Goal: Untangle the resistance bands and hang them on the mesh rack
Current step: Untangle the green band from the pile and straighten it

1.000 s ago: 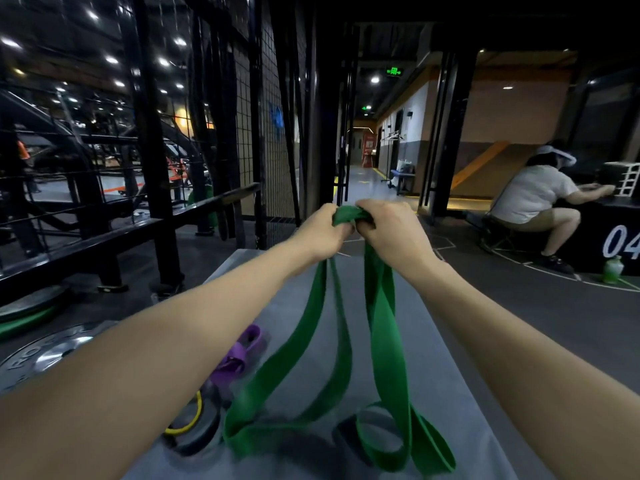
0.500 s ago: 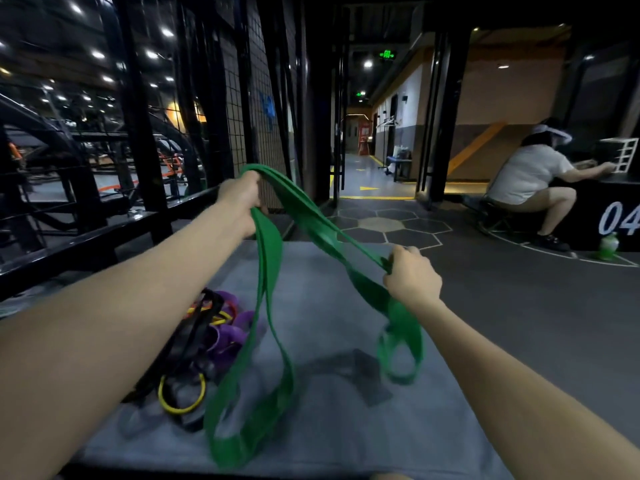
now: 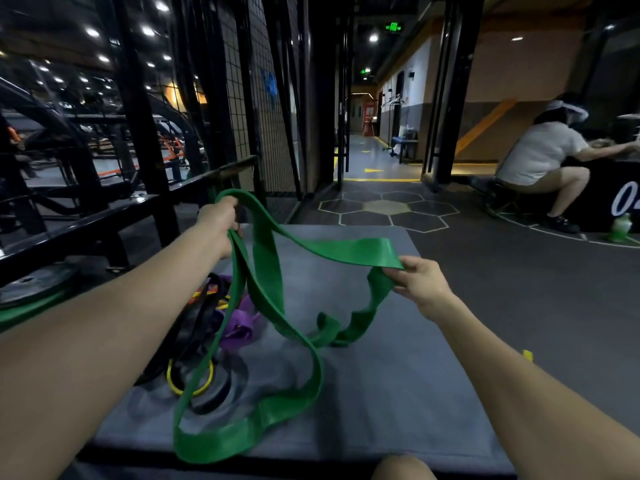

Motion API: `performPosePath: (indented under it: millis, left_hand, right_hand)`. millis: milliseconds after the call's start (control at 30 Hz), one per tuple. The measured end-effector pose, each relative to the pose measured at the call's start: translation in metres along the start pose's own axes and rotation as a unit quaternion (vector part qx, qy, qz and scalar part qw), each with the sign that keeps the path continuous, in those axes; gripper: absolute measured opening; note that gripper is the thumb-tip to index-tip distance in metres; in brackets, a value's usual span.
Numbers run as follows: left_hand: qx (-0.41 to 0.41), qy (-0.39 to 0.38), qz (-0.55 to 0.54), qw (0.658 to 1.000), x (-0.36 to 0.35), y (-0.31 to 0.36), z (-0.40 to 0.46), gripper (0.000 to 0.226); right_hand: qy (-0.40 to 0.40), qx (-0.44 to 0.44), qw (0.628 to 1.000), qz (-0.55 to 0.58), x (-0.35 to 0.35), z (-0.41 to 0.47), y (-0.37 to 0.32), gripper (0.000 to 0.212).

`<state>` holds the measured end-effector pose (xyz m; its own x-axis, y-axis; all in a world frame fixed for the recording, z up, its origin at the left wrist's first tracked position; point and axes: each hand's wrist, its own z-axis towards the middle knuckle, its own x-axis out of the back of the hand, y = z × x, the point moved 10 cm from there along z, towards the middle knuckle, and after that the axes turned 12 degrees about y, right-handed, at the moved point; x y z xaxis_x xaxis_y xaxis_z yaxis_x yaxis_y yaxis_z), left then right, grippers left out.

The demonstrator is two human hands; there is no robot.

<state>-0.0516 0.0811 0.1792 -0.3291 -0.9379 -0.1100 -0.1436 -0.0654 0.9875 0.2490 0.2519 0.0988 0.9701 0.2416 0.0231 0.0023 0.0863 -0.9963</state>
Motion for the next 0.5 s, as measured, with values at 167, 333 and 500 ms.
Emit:
performPosePath:
  millis: [167,333,500]
  left_hand:
    - [-0.001,0.000,-0.015,1.000,-0.005,0.005,0.012,0.019]
    - [-0.009,-0.017,-0.039,0.999,-0.012,0.021,0.018,0.021]
    - [-0.018,-0.016,-0.051,0.998,-0.010,0.033,0.013,0.018]
  right_hand:
    - [-0.055,-0.025,0.998,0.027,0.003,0.004,0.011,0.024]
    - [-0.017,0.152,0.967,-0.202,0.016,0.012,-0.022,0.042]
    - [0.068,0.249,0.937,-0.235,0.025,0.013,-0.050,0.048]
